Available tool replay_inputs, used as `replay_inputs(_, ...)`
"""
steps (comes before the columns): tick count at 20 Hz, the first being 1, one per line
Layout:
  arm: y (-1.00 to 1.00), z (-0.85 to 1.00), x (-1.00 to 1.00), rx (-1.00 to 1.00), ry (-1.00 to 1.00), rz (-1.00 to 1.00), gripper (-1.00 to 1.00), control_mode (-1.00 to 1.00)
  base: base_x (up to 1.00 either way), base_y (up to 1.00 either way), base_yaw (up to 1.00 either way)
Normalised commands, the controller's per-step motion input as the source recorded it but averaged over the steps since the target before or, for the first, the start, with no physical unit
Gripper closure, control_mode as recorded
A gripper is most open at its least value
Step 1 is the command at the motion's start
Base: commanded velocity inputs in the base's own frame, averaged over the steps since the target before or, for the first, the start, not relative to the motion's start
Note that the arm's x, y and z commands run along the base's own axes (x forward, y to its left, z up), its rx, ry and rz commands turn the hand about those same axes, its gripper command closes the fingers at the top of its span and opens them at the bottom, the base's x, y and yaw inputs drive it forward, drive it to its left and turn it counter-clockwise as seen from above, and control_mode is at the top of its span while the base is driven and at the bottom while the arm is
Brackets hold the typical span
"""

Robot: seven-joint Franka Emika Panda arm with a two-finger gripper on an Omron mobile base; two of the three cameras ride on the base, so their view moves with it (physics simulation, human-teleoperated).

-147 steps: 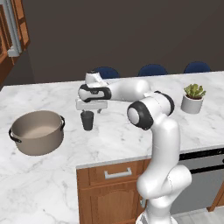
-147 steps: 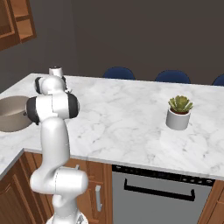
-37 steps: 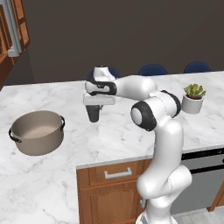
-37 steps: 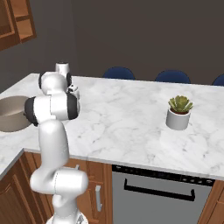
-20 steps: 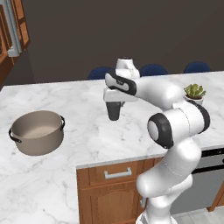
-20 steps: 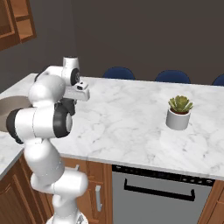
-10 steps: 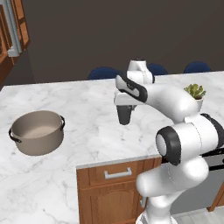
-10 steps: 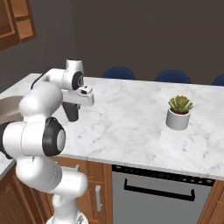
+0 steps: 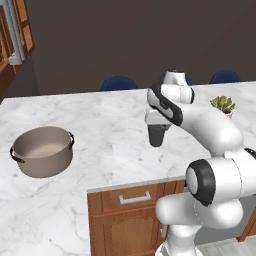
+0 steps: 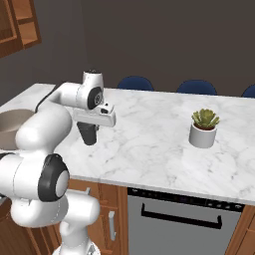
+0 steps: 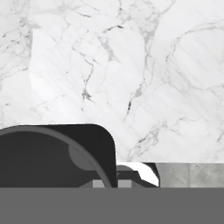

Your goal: Pick the pot and glass cup and place them in the sink. Then turn on the water.

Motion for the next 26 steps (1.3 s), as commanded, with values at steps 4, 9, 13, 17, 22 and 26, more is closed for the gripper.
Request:
replay_inputs(4, -0.22, 0.16, -0.34, 0.00, 0.00, 0.00, 1.00, -1.00, 0.00, 0.00, 0.00)
replay_inputs(9, -0.05, 0.15, -0.34, 0.00, 0.00, 0.00, 1.00, -1.00, 0.00, 0.00, 0.00)
replay_inputs(13, -0.10, 0.12, -0.44, 0.00, 0.00, 0.00, 1.00, -1.00, 0.00, 0.00, 0.00)
replay_inputs(17, -0.14, 0.14, -0.34, 0.00, 0.00, 0.00, 1.00, -1.00, 0.00, 0.00, 0.00)
replay_inputs(22, -0.12, 0.23, -0.15, 0.00, 0.00, 0.00, 1.00, -1.00, 0.00, 0.00, 0.00)
replay_inputs(26, -0.02, 0.19, -0.06, 0.00, 0.00, 0.00, 1.00, -1.00, 0.00, 0.00, 0.00)
